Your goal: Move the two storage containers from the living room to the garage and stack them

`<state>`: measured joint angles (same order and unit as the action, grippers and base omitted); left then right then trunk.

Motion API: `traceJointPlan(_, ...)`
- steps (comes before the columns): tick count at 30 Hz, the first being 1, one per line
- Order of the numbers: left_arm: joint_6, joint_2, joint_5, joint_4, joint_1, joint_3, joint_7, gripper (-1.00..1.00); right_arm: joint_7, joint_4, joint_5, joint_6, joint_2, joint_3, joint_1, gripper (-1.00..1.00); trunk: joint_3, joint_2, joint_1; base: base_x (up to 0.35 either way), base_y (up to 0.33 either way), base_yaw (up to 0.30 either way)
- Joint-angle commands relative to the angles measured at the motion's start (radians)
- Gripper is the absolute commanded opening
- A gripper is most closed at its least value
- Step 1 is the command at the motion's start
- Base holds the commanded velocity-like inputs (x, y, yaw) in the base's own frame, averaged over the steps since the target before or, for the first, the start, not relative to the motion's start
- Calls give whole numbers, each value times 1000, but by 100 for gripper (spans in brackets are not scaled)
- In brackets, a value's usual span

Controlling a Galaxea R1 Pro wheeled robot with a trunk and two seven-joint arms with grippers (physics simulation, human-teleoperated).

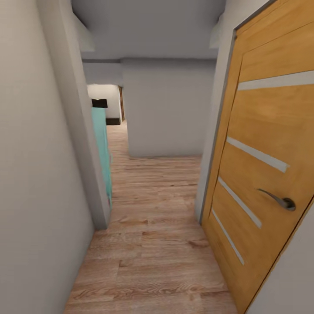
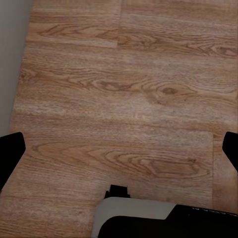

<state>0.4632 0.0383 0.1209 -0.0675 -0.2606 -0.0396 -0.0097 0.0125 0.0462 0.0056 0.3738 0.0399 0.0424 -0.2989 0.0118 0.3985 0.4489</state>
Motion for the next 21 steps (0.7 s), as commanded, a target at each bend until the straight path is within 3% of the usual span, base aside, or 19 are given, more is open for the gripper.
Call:
traceJointPlan(1,6,0,2,-4,-2,-3,-1,100,1,4,1,7,0,4,-2,100,3,2,1,326,0,1)
traceJointPlan(21,6,0,2,-4,-2,-3,-1,100,1,4,1,7,0,4,-2,100,13,2,1,326,0,0)
